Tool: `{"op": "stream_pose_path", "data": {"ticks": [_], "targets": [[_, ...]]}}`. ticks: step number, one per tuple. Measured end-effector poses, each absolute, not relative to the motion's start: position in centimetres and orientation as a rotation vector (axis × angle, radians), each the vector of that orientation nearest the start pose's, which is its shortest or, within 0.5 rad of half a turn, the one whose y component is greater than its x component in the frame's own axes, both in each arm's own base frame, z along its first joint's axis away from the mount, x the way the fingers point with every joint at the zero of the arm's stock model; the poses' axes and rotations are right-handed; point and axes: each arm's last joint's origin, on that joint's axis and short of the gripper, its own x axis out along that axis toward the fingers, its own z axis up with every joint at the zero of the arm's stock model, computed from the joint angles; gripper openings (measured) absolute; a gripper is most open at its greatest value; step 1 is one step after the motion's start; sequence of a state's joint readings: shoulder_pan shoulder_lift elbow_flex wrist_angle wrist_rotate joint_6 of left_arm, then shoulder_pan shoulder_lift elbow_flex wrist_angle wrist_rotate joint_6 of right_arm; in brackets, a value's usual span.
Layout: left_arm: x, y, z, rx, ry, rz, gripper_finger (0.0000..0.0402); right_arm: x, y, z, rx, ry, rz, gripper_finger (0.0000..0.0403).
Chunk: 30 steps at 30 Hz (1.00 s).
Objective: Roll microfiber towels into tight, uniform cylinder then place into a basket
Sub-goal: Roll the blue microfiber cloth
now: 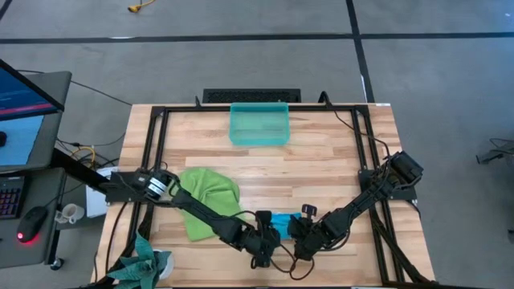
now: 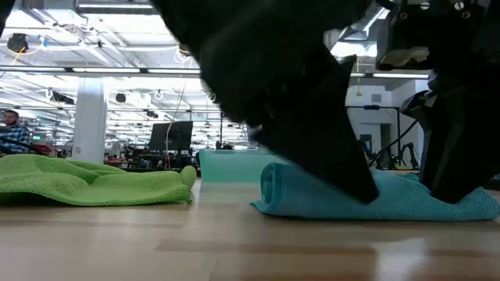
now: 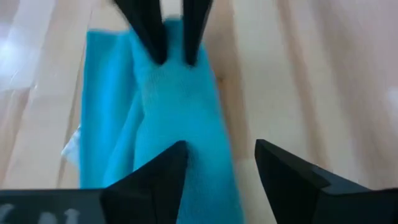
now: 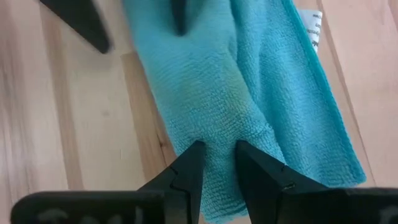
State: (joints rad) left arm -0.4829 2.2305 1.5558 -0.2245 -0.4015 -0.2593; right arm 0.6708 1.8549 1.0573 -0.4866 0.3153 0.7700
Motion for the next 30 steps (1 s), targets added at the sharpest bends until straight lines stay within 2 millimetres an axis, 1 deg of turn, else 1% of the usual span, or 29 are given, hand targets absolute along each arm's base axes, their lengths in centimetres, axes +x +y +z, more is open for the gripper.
{"op": "stream_pose_path", "data": {"ticks": [1,4,10,14,16,22,26,28,30], "targets": [[42.3,-20.7,12.8,0.141,0.811,0.036,0.0189,26.8,20.2,13.2,0.07,1.145,-0.139,0.0118],[42.3,-20.6,12.7,0.145,0.816,0.046,0.0185,26.8,20.2,13.2,0.071,1.142,-0.138,0.0118],[42.0,-19.6,12.3,0.083,0.879,0.138,0.0161,26.8,20.4,13.3,0.076,1.135,-0.129,0.0118],[42.1,-19.2,11.7,-0.001,0.933,0.124,0.0144,26.6,20.6,13.3,0.07,1.134,-0.121,0.0118],[42.1,-19.1,11.0,-0.023,0.961,0.11,0.0137,26.5,20.8,13.3,0.065,1.134,-0.116,0.0118],[42.1,-19.0,10.9,-0.028,0.973,0.11,0.0123,26.6,20.7,13.3,0.042,1.14,-0.096,0.0119],[42.1,-19.0,10.8,-0.029,0.97,0.109,0.0121,26.7,20.4,13.3,0.019,1.15,-0.086,0.0133],[42.1,-19.0,10.8,-0.036,0.972,0.114,0.012,26.7,20.3,13.5,-0.001,1.153,-0.076,0.0143],[42.1,-19.0,10.8,-0.045,0.974,0.115,0.012,26.8,20.0,13.9,0.018,1.161,-0.066,0.0153]]}}
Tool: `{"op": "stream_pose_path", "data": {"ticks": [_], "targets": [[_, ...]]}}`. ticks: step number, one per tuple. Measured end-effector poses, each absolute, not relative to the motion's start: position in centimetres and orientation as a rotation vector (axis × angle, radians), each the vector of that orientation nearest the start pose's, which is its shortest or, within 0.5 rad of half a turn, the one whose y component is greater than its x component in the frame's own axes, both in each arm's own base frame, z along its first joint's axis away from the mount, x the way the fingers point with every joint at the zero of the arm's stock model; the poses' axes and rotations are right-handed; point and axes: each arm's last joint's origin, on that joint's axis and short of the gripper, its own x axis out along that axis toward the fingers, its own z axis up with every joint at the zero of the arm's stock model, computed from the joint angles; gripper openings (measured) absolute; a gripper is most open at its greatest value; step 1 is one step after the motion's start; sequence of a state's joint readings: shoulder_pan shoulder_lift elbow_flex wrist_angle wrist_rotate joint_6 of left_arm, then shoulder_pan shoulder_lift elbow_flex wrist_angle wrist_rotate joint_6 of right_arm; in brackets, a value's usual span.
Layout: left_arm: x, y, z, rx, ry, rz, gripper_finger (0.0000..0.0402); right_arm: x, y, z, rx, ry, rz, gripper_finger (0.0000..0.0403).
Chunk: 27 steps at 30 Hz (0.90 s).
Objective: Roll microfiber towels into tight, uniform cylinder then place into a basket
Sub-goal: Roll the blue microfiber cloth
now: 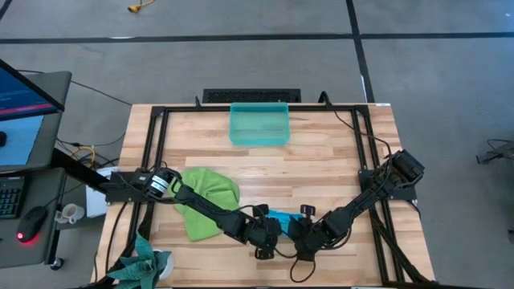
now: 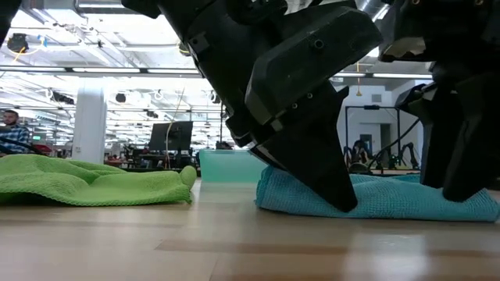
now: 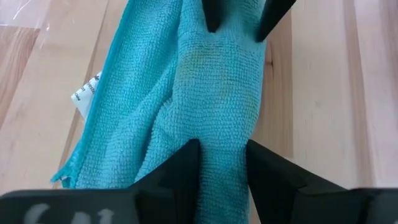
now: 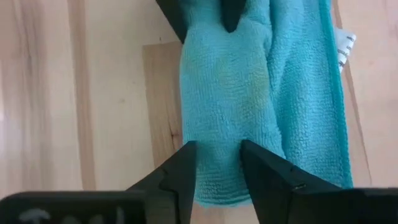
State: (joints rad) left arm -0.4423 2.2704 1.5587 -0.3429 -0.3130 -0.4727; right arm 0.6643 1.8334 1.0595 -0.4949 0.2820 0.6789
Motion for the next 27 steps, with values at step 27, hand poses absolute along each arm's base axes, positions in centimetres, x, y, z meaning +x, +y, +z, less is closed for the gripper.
{"op": "stream_pose_path", "data": {"ticks": [27], "targets": [[42.1,-19.0,10.7,-0.061,0.964,0.138,0.012,17.5,24.3,15.1,-0.417,0.838,-0.03,0.0155]]}}
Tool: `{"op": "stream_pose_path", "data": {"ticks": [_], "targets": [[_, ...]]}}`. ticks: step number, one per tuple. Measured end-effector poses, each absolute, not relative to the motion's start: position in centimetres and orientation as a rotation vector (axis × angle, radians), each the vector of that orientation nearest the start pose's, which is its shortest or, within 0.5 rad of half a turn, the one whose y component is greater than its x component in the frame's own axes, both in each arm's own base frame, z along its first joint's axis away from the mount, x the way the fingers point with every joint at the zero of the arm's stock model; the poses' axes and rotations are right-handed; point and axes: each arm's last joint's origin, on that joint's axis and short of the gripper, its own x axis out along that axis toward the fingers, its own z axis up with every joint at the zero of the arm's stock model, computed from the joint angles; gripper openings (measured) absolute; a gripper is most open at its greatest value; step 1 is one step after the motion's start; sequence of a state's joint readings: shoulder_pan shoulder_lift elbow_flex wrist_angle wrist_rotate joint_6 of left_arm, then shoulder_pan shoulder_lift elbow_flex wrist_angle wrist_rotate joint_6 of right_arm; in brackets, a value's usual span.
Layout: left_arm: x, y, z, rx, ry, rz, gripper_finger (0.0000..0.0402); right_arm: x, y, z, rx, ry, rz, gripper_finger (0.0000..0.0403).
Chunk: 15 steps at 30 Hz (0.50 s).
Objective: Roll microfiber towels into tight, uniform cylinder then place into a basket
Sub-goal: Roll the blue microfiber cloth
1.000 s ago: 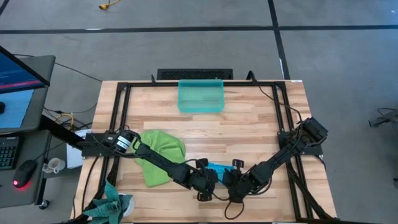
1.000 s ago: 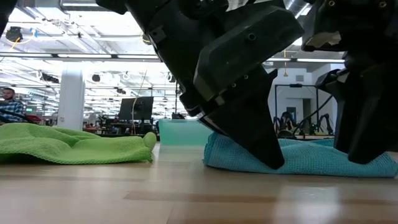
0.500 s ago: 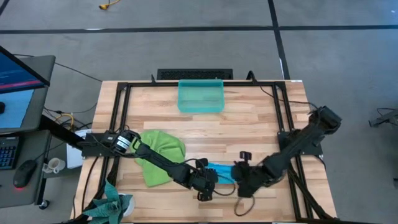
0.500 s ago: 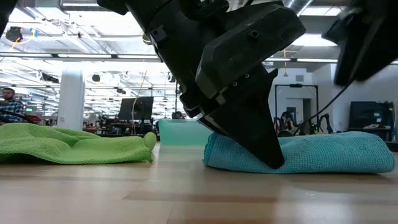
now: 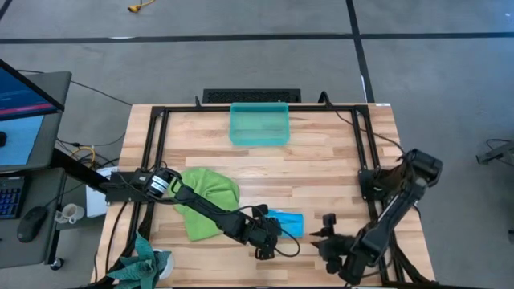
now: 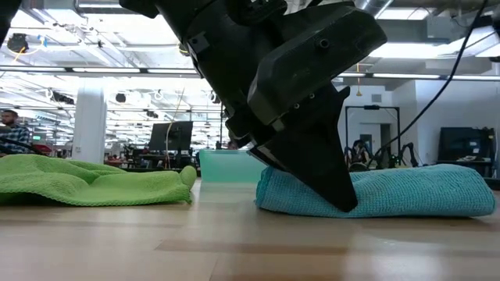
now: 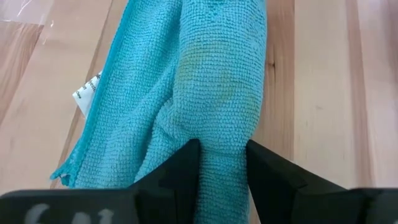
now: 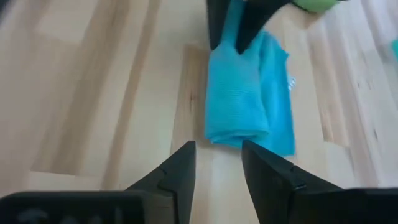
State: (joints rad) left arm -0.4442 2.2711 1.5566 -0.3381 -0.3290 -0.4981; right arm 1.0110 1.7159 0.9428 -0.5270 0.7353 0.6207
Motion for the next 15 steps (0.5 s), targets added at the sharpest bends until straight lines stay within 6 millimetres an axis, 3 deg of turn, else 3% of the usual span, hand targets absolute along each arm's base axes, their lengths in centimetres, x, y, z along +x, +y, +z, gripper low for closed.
{"op": "stream_pose_path", "data": {"ticks": [8,15], "targets": [[42.1,-19.0,10.7,-0.061,0.959,0.144,0.012,20.0,24.0,11.7,-0.54,0.926,-0.037,0.0172],[42.1,-19.0,10.7,-0.06,0.958,0.145,0.012,21.6,25.2,13.4,-0.549,0.972,0.02,0.0219]]}}
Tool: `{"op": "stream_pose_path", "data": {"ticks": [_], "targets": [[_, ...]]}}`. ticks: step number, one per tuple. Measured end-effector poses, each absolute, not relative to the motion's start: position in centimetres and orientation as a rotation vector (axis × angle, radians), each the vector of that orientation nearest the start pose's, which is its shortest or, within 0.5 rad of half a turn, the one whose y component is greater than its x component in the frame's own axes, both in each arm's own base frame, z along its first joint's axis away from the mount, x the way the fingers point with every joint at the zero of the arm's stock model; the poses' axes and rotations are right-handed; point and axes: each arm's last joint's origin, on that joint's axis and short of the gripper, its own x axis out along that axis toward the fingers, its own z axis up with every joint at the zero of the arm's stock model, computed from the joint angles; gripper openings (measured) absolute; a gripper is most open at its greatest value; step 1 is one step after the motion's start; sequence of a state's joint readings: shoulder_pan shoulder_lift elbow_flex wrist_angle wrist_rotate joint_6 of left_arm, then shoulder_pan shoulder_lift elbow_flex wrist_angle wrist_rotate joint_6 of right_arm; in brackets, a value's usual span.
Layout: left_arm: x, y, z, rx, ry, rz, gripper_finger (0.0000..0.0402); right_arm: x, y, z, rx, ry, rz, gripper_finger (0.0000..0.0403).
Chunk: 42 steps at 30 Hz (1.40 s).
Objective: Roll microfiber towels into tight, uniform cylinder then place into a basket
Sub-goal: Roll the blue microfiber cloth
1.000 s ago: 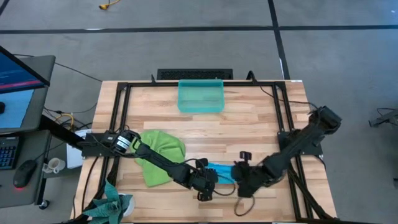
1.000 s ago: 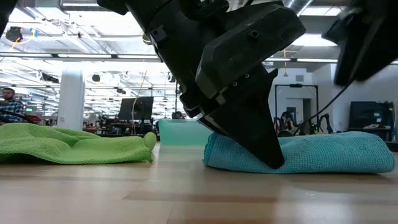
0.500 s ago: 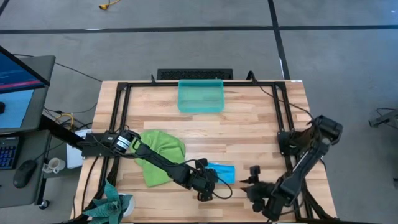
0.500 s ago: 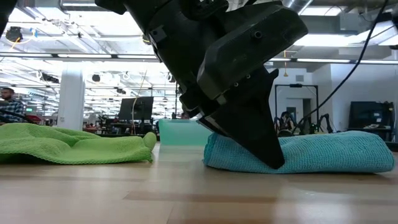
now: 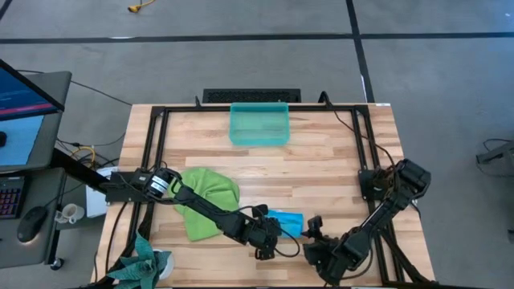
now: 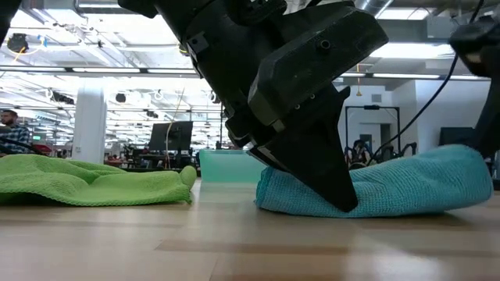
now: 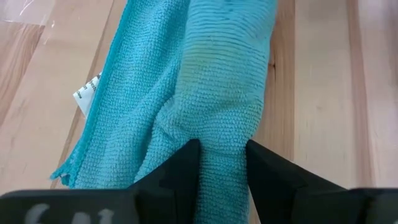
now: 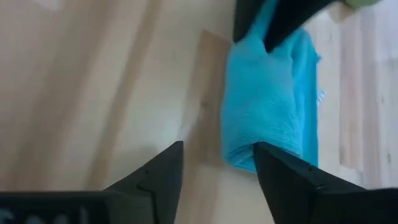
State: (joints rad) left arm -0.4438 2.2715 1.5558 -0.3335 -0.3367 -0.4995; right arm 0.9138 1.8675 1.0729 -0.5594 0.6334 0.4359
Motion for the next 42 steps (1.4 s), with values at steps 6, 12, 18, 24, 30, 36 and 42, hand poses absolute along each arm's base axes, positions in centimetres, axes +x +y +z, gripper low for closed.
{"op": "stream_pose_path", "data": {"ticks": [6,12,18,24,30,36,42], "targets": [[42.1,-19.0,10.7,-0.06,0.957,0.146,0.012,22.1,26.2,15.7,-0.518,1.035,0.078,0.0245],[42.1,-19.0,10.7,-0.06,0.956,0.146,0.012,22.6,26.6,16.4,-0.526,1.013,0.093,0.0239],[42.1,-19.0,10.7,-0.06,0.955,0.146,0.012,23.9,25.8,14.6,-0.631,1.045,0.074,0.0234],[42.1,-19.0,10.7,-0.059,0.955,0.147,0.012,25.1,24.6,12.1,-0.664,1.135,-0.004,0.0233],[42.1,-19.0,10.7,-0.059,0.955,0.147,0.012,25.4,24.1,11.7,-0.628,1.163,-0.058,0.0233],[42.1,-19.0,10.7,-0.06,0.954,0.145,0.012,24.6,24.0,12.4,-0.674,1.147,-0.072,0.0233],[42.1,-19.0,10.7,-0.06,0.955,0.146,0.012,24.6,23.9,13.2,-0.686,1.109,-0.087,0.0233]]}}
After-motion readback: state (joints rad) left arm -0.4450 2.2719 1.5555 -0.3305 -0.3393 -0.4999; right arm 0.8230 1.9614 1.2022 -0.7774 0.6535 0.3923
